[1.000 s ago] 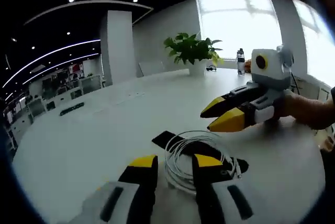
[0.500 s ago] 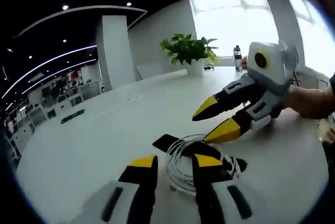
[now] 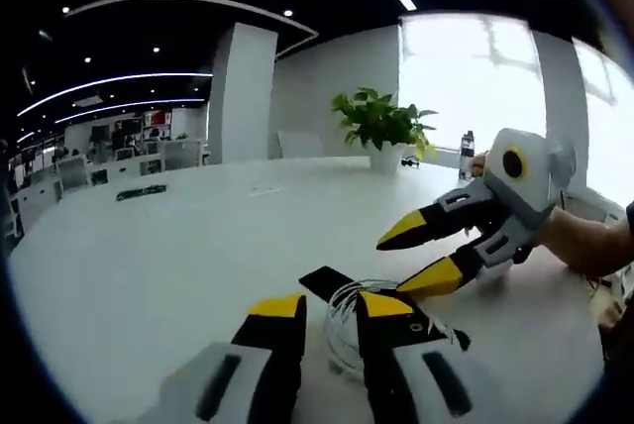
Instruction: Peel open the Velcro strap on the desktop, arrange the wired earphones neatly onto it, and close the Velcro strap to secure them.
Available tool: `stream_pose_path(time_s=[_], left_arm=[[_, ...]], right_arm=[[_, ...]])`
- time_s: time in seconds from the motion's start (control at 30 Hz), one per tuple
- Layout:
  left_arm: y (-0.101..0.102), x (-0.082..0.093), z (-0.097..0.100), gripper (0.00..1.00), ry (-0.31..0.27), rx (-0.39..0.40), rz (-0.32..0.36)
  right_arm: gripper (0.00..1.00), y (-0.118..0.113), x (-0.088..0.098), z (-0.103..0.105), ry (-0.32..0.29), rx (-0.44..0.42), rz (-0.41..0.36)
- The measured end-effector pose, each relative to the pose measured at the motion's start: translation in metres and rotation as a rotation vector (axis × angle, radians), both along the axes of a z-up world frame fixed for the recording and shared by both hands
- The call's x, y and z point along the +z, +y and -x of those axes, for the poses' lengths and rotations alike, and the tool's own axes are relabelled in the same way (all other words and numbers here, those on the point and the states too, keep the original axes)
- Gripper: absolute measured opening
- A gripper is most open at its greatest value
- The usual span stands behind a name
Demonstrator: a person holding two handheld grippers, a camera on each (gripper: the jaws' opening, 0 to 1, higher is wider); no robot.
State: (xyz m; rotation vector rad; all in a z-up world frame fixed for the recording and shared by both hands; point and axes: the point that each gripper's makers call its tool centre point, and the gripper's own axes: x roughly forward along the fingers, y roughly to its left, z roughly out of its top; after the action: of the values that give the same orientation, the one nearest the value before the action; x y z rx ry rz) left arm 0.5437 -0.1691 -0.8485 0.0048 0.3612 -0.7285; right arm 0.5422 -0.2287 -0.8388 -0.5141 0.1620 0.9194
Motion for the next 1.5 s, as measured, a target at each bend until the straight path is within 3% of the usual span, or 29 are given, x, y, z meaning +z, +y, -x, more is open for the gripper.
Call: stream_pose_path(time_s=[0.4, 0.57, 0.8, 1.03, 1.5], left_arm=[[-0.005, -0.007, 0.003, 0.23, 0.035, -0.021, 0.005], [-0.007, -0.010, 0.005, 0.23, 0.050, -0.033, 0.002], [-0.007, -0.010, 0.006, 0.23, 0.053, -0.034, 0.006], [-0.006, -0.010, 0.006, 0.22, 0.054, -0.031, 0.009], [-0.007, -0.011, 0.007, 0.22, 0.052, -0.033, 0.010]], right_arm=[[0.28, 0.012, 0.001, 0.009, -0.047, 0.096, 0.030], [0.27, 0.019, 0.009, 0.012, -0.025, 0.122, -0.025], [0.20, 0.027, 0.002, 0.018, -0.109, 0.181, 0.067], [0.13, 0.031, 0.001, 0.020, -0.128, 0.200, 0.079], [0.10, 0.031, 0.000, 0.022, -0.142, 0.199, 0.085]])
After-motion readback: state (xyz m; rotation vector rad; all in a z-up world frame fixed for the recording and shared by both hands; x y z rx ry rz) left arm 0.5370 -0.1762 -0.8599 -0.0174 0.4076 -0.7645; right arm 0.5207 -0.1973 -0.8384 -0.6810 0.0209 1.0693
